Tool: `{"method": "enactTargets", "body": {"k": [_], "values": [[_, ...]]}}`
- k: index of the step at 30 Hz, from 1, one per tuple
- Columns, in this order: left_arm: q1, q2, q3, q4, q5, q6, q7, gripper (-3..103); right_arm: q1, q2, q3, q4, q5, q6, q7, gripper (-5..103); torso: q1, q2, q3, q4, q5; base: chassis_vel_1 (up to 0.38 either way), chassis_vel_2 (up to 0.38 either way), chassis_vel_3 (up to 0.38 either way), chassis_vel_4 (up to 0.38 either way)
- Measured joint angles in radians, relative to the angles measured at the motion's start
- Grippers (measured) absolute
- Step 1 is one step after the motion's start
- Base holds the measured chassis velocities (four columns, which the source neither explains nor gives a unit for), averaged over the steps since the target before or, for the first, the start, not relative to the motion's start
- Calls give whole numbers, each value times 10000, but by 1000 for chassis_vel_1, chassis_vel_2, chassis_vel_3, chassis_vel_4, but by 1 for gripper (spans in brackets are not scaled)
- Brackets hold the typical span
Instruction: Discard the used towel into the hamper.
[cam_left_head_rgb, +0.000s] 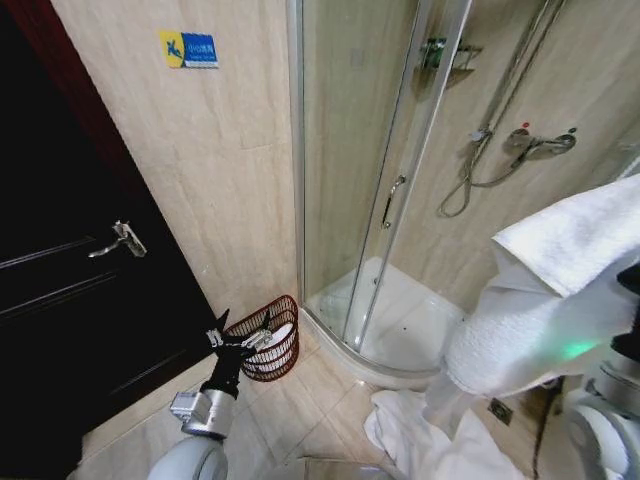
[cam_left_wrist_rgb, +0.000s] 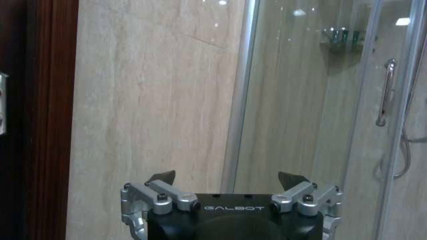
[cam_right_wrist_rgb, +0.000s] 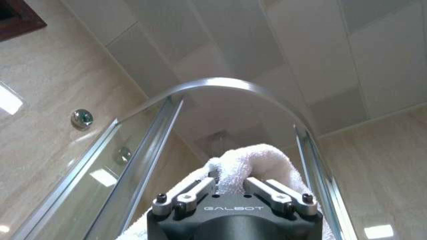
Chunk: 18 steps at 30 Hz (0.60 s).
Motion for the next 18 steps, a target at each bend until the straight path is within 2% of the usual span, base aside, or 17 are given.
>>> {"method": "enactTargets", "body": {"k": [18], "values": [[0, 0, 0, 0, 0, 0, 0, 100, -14, 17, 17, 0, 12, 0, -4, 6, 0, 0, 0, 0, 0, 58, -57, -58, 63]]}}
